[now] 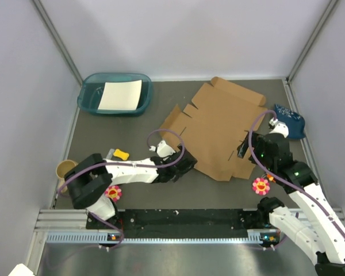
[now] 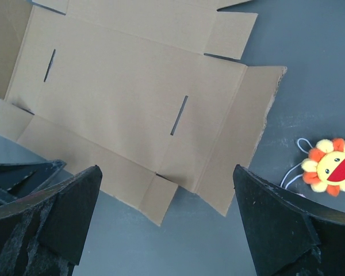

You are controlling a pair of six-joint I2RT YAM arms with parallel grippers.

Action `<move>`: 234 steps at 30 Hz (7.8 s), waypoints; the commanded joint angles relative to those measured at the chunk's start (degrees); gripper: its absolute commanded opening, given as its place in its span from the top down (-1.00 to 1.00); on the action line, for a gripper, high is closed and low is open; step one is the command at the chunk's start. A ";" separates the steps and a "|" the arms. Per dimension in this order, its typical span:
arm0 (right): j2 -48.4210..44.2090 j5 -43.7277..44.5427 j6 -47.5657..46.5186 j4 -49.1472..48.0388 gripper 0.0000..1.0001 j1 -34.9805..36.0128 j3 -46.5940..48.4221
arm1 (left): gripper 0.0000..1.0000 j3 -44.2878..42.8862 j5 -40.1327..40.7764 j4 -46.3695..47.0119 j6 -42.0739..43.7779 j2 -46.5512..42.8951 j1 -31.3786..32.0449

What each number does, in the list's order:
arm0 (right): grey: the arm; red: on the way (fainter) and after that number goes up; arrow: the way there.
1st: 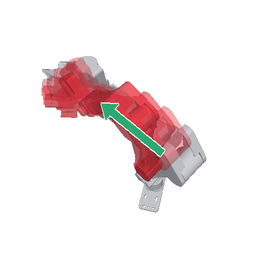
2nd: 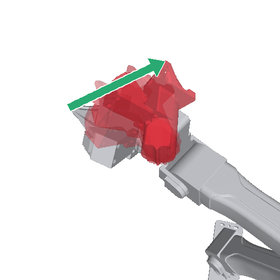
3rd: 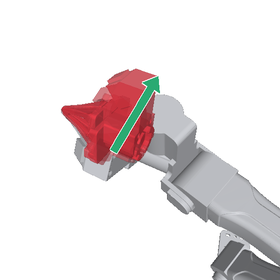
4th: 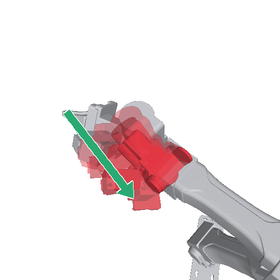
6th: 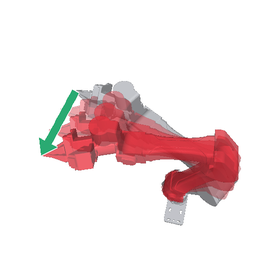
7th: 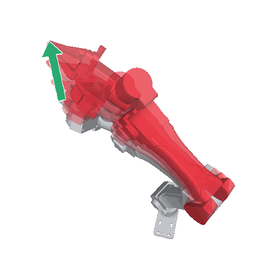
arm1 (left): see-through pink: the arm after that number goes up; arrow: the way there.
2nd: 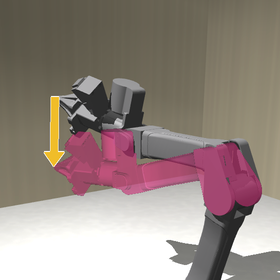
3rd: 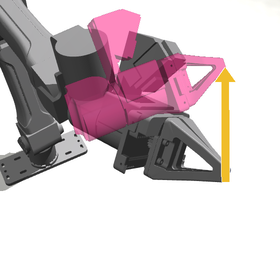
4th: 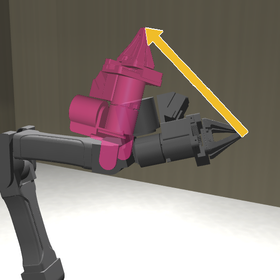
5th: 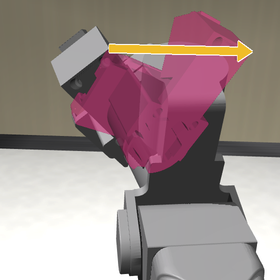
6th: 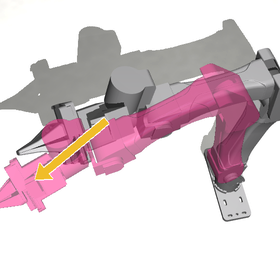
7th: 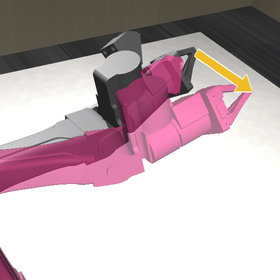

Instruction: Fold the paper box

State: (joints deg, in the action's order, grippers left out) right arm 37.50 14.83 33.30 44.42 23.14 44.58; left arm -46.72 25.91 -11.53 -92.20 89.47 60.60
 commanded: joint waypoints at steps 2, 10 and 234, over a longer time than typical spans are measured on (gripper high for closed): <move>-1.19 -0.59 -0.25 -1.97 -0.98 0.33 1.04 | -0.85 -1.36 2.04 9.39 -4.30 4.04 -0.57; -2.60 -0.15 -0.96 -1.97 -0.98 0.24 0.07 | -0.11 4.35 -1.03 22.16 -1.23 6.50 -5.04; 7.41 -14.57 -6.23 -11.02 -0.98 0.42 10.53 | -0.21 -51.37 -31.62 3.36 69.44 33.92 -39.50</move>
State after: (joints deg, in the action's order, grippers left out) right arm 44.71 0.71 26.68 35.59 23.14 54.26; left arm -96.25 -6.70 -8.21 -23.83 122.56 21.63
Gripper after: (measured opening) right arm 0.987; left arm 0.614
